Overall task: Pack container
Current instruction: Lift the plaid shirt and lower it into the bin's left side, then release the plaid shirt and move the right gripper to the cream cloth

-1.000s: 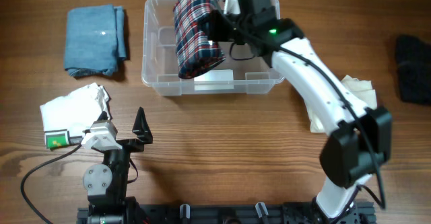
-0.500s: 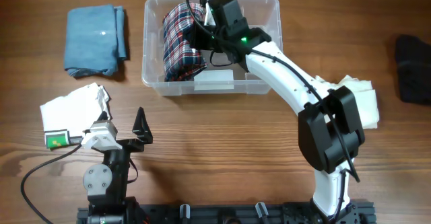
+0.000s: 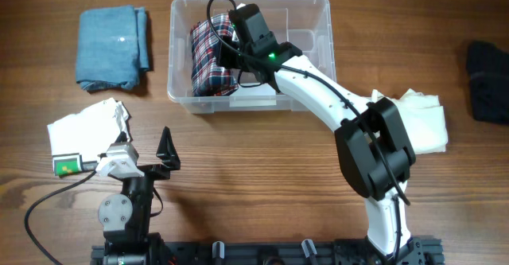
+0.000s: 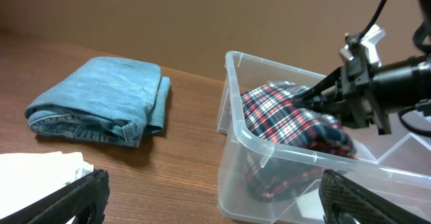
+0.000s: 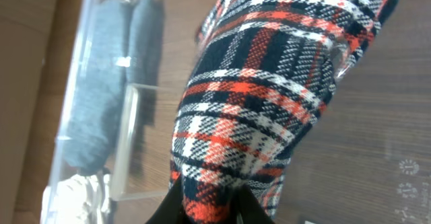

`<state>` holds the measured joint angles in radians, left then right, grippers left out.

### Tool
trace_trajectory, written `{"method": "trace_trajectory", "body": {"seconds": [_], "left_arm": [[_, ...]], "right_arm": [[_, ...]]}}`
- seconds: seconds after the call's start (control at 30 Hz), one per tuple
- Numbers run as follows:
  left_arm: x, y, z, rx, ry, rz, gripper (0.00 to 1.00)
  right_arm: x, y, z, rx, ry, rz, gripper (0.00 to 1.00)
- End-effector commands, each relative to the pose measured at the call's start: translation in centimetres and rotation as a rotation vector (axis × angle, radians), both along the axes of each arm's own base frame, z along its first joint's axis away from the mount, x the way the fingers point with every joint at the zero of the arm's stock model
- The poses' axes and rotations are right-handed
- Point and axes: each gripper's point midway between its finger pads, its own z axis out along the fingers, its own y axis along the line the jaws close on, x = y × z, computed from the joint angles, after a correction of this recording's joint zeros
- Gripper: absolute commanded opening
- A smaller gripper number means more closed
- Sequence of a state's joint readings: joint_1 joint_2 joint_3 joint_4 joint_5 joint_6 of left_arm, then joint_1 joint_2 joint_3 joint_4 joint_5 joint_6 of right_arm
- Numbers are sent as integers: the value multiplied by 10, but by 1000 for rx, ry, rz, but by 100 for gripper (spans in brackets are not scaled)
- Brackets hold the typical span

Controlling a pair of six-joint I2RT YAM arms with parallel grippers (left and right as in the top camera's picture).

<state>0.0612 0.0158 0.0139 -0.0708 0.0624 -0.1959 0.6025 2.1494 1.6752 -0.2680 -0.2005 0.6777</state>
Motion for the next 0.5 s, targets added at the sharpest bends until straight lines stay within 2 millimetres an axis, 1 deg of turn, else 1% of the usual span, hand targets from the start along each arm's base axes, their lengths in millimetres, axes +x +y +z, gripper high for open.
{"method": "trace_trajectory", "body": {"seconds": [0.0,0.03,0.1,0.17,0.2,0.27,0.33,0.4,0.47], "left_arm": [[0,1,-3,8,5,1,100],[0,1,-3,8,5,1,100],[0,1,-3,8,5,1,100],[0,1,-3,8,5,1,100],[0,1,-3,8,5,1,100],[0,1,-3,8,5,1,100],[0,1,-3,8,5,1,100],[0,1,-3,8,5,1,100],[0,1,-3,8,5,1,100]], "right_arm": [[5,2,0,2,-15,-12,49],[5,3,0,3,-16,-8,63],[3,3,-1,-2,-16,4,76],[0,6,0,-7,-31,52,93],[-1,7,0,-18,-41,79,99],[-5,5,-2,-43,-45,102,99],[-6,-5,-5,-94,-44,105,100],[-4,-21,-4,-154,-51,89,100],[0,-38,2,-204,-64,62,100]]}}
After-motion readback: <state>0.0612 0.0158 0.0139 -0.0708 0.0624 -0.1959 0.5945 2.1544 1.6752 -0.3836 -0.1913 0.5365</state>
